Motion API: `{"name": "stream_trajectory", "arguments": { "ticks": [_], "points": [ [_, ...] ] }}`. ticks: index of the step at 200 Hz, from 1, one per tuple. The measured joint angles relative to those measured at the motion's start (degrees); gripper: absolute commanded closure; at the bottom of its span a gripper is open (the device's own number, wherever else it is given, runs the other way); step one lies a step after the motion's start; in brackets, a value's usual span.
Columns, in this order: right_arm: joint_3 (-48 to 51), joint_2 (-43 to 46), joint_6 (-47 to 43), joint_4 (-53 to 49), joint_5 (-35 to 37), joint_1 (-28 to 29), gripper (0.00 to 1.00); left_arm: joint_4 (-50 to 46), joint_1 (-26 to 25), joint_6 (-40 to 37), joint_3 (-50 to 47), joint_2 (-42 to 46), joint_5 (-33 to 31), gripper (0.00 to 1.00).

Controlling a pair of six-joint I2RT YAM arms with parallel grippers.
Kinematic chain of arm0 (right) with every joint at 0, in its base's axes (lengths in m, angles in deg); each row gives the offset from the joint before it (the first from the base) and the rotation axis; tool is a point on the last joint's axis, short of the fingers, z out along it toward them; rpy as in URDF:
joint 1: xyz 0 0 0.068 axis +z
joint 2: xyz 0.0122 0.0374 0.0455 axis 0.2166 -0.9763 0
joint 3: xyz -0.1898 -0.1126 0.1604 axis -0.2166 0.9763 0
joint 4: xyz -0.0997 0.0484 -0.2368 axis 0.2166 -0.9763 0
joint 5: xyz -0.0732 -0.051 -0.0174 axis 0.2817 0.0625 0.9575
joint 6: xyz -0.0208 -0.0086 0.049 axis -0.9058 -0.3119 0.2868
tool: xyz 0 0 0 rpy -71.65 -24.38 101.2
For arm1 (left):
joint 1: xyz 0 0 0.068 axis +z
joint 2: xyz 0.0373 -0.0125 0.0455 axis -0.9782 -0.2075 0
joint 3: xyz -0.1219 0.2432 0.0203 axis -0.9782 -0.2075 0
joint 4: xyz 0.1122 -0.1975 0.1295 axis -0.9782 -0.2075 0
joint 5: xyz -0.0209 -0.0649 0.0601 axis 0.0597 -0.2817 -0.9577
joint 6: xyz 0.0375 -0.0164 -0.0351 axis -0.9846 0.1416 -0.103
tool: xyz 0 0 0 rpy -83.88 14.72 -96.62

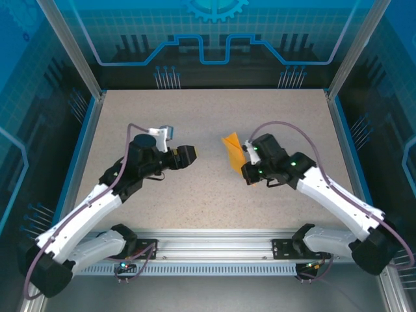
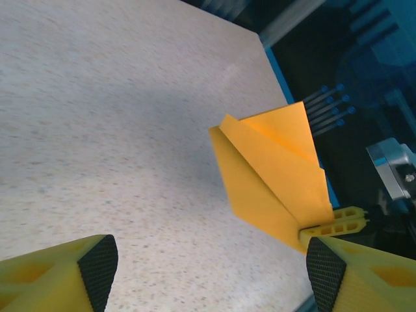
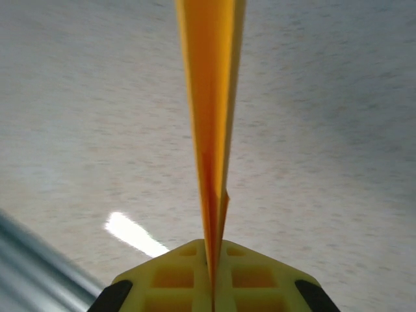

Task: Fold a paper plane with a square sheet of paper (fold left side to right side)
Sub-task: Turn over the paper at the center of the table.

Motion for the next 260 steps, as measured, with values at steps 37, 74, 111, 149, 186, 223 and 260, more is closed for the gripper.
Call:
{"name": "stream_trajectory", "arguments": {
  "ticks": [37,74,111,149,186,223,260],
  "points": [
    [-8.0,-14.7,1.2,-9.9,20.6,8.3,0.93,-4.4,0.0,-0.1,-2.4,6.7,-8.1,0.15],
    [-16.0,-29.3,3.8,-19.1,34.4,14.0,0.91,-6.6,0.0,-0.3,-2.6,9.8,-12.1,0.15],
    [-22.8,-41.9,5.3,-26.1,42.7,17.2,0.90,-8.1,0.0,-0.3,-2.6,10.1,-13.6,0.15],
    [-24.0,-50.3,4.5,-27.6,43.4,19.2,0.87,-8.6,0.0,-0.3,-2.6,10.1,-14.0,0.14],
    [-24.0,-51.7,1.9,-26.6,37.7,19.6,0.70,-9.0,0.0,-0.3,-2.6,9.8,-14.0,0.13],
    [-22.1,-49.6,-0.5,-22.3,29.6,19.5,0.47,-9.0,0.5,1.4,-2.5,7.5,-13.8,0.07],
    [-16.6,-38.6,-0.6,-17.9,21.6,18.6,0.30,-7.3,4.2,6.6,-2.6,0.7,-8.5,0.07]
  ]
}}
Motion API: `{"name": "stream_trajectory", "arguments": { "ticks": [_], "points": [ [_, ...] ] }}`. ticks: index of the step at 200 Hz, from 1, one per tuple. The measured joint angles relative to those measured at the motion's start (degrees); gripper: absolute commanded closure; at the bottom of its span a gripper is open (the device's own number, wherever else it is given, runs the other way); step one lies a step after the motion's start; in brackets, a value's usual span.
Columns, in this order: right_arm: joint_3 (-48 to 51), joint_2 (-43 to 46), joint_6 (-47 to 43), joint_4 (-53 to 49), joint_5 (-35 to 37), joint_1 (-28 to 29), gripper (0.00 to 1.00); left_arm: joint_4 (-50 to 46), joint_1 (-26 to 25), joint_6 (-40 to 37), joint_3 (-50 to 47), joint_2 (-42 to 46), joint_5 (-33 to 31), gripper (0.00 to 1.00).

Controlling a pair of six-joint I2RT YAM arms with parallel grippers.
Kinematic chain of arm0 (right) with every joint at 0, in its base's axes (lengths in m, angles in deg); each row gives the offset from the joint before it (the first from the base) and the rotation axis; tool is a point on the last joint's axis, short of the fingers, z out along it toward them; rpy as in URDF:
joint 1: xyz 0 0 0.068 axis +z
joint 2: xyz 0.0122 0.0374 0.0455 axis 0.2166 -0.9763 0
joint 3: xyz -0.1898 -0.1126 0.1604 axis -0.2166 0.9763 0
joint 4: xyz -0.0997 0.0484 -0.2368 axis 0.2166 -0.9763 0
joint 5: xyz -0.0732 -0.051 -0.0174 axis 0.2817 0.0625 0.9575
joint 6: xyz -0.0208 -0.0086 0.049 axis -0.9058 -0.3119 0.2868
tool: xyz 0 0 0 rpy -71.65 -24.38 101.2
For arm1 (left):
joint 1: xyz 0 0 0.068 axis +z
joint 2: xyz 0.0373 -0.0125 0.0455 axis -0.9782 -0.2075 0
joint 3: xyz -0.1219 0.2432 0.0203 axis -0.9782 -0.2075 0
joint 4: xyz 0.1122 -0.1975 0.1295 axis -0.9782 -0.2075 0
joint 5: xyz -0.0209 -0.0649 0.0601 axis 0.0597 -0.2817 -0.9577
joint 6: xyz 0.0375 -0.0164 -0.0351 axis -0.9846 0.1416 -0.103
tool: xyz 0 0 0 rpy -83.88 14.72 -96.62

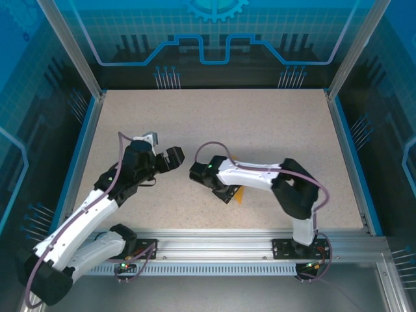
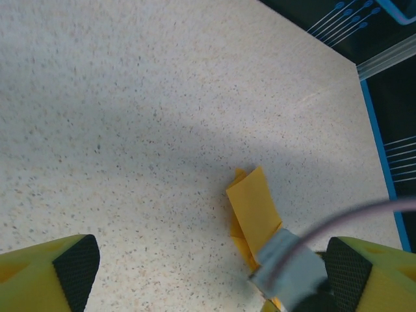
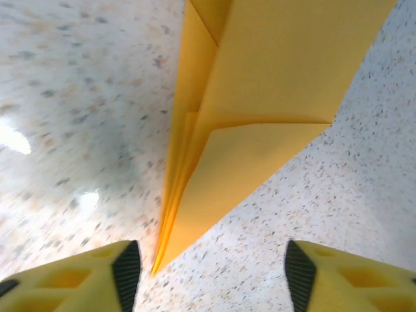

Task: Fold a paper plane with a square sheet of paper (fold left side to right side)
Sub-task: Turn over the paper at the center of the table, then fold the wing for the fifth time at the center of the table.

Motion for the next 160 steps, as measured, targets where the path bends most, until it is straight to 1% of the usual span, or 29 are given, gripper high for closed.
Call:
{"name": "stream_trajectory", "arguments": {
  "ticks": [18,39,61,71,77,80,100,129,142,160],
  "points": [
    [3.0,6.1,-0.1,2.3,-2.9,-0.8,0.21,3.4,1.8,3.0,-0.9,-4.0,4.3,0.08],
    [8.0,13.8,0.7,5.4,-6.0,-2.7,0.17,8.0,2.5,5.5,-2.1,-9.8,9.8,0.12],
    [14.6,22.6,1.6,9.1,-9.1,-7.1,0.12,13.6,2.4,7.6,-2.6,-17.0,16.0,0.14],
    [17.5,26.8,1.8,11.0,-10.4,-9.4,0.06,16.2,2.0,8.4,-2.6,-19.9,18.2,0.14],
    [19.2,29.6,2.0,12.2,-11.1,-10.8,0.01,17.6,1.6,8.6,-2.6,-21.5,19.2,0.15],
    [20.1,31.1,2.6,12.9,-11.5,-11.5,0.00,18.3,1.4,8.7,-2.6,-22.4,19.6,0.15],
    [25.6,40.6,3.1,17.3,-14.4,-15.4,0.00,21.7,-1.0,9.6,-1.9,-27.8,22.1,0.16],
    [33.8,52.9,4.6,23.6,-19.9,-21.6,0.00,25.0,-4.7,9.9,1.3,-36.2,23.8,0.19],
    [36.7,56.5,5.4,25.8,-22.5,-23.9,0.00,26.2,-6.0,10.0,3.0,-39.5,24.2,0.19],
    [39.6,59.1,6.5,28.3,-25.8,-25.9,0.00,27.9,-7.5,10.3,5.4,-43.7,24.4,0.20]
  ]
}}
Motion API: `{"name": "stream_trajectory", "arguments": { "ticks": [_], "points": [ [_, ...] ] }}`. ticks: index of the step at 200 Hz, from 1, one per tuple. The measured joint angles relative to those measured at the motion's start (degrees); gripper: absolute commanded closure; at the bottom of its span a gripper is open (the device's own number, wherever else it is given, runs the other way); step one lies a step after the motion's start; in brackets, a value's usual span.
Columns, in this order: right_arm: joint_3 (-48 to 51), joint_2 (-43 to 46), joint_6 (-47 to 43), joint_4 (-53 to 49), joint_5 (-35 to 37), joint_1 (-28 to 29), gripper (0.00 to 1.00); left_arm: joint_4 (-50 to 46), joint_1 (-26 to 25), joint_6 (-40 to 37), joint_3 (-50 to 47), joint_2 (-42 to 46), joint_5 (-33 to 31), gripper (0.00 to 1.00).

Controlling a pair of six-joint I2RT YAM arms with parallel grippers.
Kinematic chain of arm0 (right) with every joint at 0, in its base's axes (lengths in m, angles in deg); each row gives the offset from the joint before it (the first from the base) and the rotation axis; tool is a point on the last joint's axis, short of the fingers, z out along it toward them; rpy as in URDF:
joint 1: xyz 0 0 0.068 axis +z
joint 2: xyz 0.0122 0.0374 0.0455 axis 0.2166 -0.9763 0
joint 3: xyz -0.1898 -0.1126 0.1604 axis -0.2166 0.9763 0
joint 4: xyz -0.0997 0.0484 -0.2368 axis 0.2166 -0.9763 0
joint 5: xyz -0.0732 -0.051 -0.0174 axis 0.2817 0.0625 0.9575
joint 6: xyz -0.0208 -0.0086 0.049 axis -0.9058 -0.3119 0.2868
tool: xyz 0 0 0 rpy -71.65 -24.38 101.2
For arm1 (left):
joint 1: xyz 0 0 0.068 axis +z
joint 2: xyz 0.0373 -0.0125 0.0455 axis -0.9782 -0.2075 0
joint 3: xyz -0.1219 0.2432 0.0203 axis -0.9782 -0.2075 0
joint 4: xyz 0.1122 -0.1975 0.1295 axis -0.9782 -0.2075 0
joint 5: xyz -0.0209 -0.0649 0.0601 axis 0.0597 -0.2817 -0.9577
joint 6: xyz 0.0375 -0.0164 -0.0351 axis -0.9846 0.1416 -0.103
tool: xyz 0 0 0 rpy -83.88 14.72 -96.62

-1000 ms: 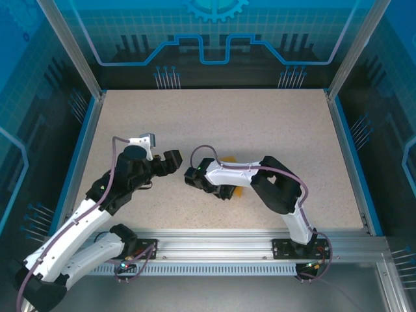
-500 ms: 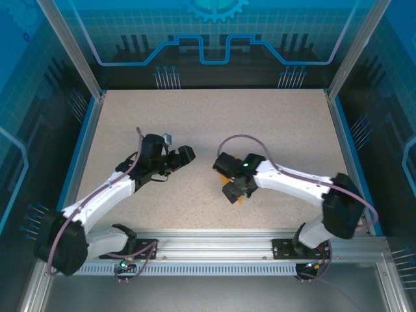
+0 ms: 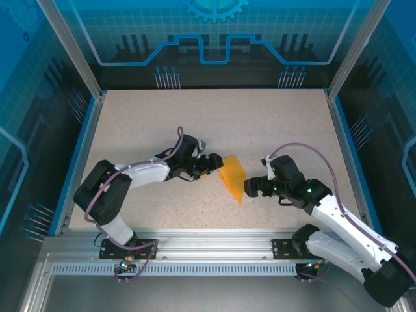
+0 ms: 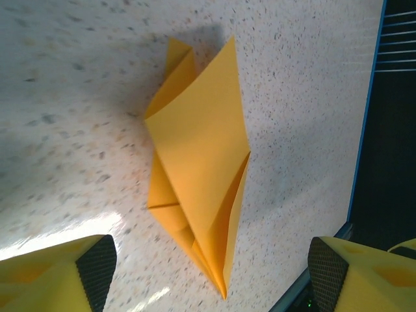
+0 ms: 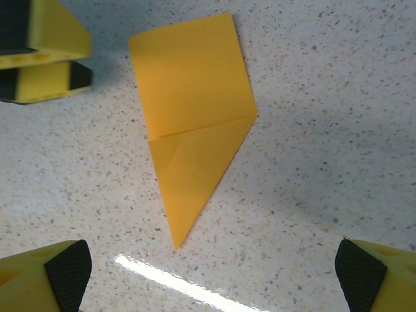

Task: Fold a paper plane with a square sheet of paper (fold left side to right side)
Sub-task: Fold the wing for the fifth time at the center of the table.

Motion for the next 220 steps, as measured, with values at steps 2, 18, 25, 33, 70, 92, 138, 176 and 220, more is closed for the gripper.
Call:
{"name": "stream_trajectory", "arguments": {
  "ticks": [2,18,25,33,70,92,138,176,220],
  "points": [
    [0.2,0.1,0.0,0.2,-0.2,-0.1,0.00,0.1,-0.1,0.1,0.2,-0.3,0.0,0.20],
    [1.5,0.5,0.7,2.1,-2.8,-1.0,0.00,1.0,-1.1,0.7,1.8,-3.1,0.5,0.22],
    [1.7,0.4,0.9,2.6,-3.6,-1.1,0.00,1.4,-1.3,0.7,2.3,-4.1,0.6,0.23],
    [1.8,0.3,1.1,3.0,-4.5,-1.3,0.00,1.8,-1.6,0.9,2.9,-5.1,0.7,0.23],
    [1.8,-1.1,1.3,5.6,-7.3,-1.4,0.00,2.5,-1.9,1.1,5.5,-9.4,0.8,0.30],
    [1.8,-2.8,1.3,6.3,-7.6,-1.4,0.00,2.6,-1.9,0.9,6.8,-11.1,0.9,0.44],
    [1.8,-5.6,0.6,8.5,-7.6,-1.4,0.01,1.9,-1.9,-1.9,8.1,-12.6,0.5,0.83],
    [1.8,-8.4,-1.3,10.2,-10.3,-3.7,0.01,1.1,-1.9,-5.9,7.8,-11.8,0.4,0.93],
    [1.0,-15.0,-2.6,13.6,-20.6,-11.8,0.02,1.0,-1.8,-12.0,3.1,-5.1,2.0,0.98]
  ]
}}
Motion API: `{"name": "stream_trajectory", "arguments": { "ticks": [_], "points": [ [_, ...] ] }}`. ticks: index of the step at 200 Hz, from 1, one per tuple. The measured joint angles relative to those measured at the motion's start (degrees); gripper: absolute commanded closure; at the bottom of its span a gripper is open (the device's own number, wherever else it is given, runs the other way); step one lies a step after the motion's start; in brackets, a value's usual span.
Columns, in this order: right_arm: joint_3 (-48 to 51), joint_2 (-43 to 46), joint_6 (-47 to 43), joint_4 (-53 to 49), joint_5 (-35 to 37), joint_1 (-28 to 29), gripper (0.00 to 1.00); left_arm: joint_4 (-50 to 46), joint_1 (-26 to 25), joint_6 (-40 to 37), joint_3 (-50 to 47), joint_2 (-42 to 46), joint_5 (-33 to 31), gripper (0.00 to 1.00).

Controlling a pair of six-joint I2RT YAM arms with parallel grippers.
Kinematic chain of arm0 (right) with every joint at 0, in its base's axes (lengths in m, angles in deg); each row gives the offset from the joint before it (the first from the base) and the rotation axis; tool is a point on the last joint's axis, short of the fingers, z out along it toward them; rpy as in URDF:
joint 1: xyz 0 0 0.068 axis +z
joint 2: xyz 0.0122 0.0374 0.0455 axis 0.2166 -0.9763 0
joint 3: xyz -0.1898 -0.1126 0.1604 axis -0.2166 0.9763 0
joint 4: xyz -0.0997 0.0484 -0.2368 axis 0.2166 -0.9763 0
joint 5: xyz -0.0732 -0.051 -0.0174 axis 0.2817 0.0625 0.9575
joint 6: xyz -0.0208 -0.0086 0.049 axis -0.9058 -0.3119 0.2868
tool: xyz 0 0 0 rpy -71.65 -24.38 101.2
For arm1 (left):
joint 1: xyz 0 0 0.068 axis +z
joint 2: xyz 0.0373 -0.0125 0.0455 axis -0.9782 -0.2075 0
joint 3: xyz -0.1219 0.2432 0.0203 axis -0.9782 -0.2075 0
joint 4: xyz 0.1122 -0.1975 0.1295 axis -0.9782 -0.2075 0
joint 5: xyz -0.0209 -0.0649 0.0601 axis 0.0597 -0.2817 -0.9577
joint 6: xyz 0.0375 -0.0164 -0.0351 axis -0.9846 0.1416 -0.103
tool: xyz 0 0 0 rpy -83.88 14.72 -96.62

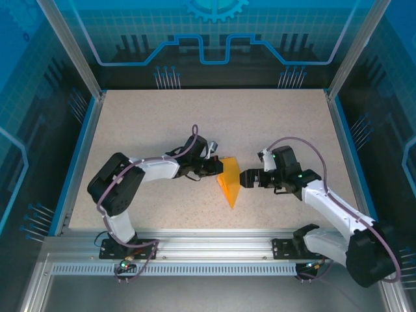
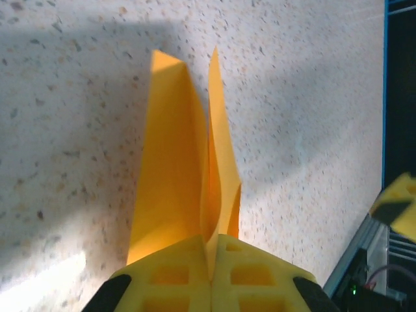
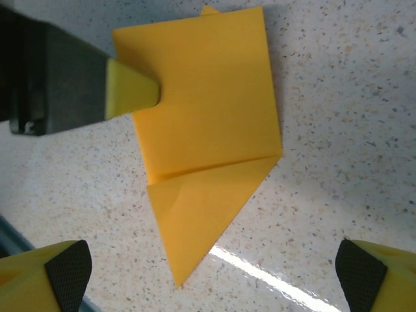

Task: Fold a paper plane with a square sheet of paper (fold left side to right side)
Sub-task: Fold the wing for the fifth time at the center of the table.

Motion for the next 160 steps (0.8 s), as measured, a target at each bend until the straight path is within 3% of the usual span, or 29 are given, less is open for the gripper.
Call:
{"name": "stream_trajectory", "arguments": {
  "ticks": [29,57,80,160],
  "points": [
    [-0.7,-4.5,-2.4,4.1,-7.9,-4.7,0.04,1.7,0.2,-3.1,-5.0,3.9,2.5,0.99],
    [-0.7,-8.8,-5.0,8.4,-13.8,-6.3,0.13,3.8,0.3,-5.1,-8.5,6.0,5.0,0.99],
    [-0.7,-13.5,-6.6,12.8,-18.7,-6.9,0.13,5.5,0.5,-6.1,-9.4,6.9,6.9,0.99],
    [-0.7,-26.0,-9.0,24.1,-27.6,-6.9,0.16,9.2,0.7,-8.2,-11.0,8.1,9.7,0.99]
  ]
}}
